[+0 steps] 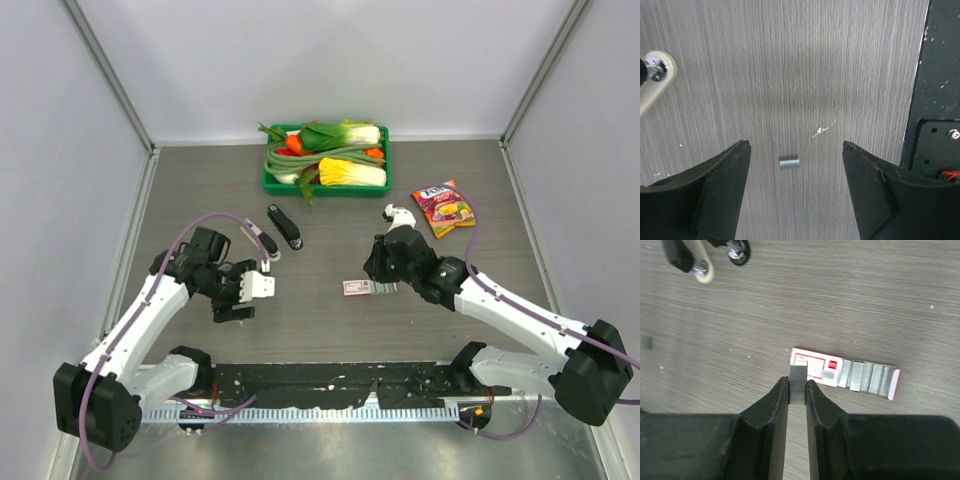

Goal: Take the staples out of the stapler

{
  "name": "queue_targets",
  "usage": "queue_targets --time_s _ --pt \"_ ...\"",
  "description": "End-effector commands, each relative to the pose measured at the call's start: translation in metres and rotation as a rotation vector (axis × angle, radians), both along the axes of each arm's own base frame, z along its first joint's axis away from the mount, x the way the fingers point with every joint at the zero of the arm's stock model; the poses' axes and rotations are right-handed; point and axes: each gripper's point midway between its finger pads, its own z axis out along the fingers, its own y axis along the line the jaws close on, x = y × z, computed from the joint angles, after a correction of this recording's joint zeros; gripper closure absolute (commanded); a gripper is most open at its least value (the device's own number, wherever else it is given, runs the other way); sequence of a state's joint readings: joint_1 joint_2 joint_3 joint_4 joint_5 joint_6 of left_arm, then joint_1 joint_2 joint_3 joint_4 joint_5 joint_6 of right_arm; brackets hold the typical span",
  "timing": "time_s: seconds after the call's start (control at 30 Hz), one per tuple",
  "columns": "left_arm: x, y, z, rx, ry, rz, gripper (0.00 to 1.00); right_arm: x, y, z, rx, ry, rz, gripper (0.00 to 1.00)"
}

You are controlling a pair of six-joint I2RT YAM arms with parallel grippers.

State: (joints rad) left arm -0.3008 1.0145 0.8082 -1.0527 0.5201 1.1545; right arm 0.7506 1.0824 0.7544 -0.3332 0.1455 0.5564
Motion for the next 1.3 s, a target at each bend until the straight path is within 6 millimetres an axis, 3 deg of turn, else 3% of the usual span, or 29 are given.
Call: queue_targets --time_s 0.0,0.23,0.4,0.87,1.27 --pt "0.005 0.013 -0.016 0.081 -0.002 0.010 0.23 0.003 -0.019 -0.013 -0.103 0.024 -0.065 0.87" --pt "0.011 0.008 -0.032 0.054 0.034 0.113 0.25 -0.001 -0.042 -0.042 -0.239 0.087 -0.141 0.87" --pt "0.005 0.010 -0.038 0.062 0.055 0.121 0.25 -0.002 -0.054 -0.064 -0.325 0.133 -0.182 0.87" --pt "0.005 0.001 -0.031 0.019 0.098 0.132 0.26 -0.002 -0.053 -0.096 -0.380 0.186 -0.177 0.87" --pt "0.004 -0.003 -0.032 0.002 0.123 0.136 0.26 -0.005 -0.048 -0.106 -0.366 0.212 -0.165 0.86"
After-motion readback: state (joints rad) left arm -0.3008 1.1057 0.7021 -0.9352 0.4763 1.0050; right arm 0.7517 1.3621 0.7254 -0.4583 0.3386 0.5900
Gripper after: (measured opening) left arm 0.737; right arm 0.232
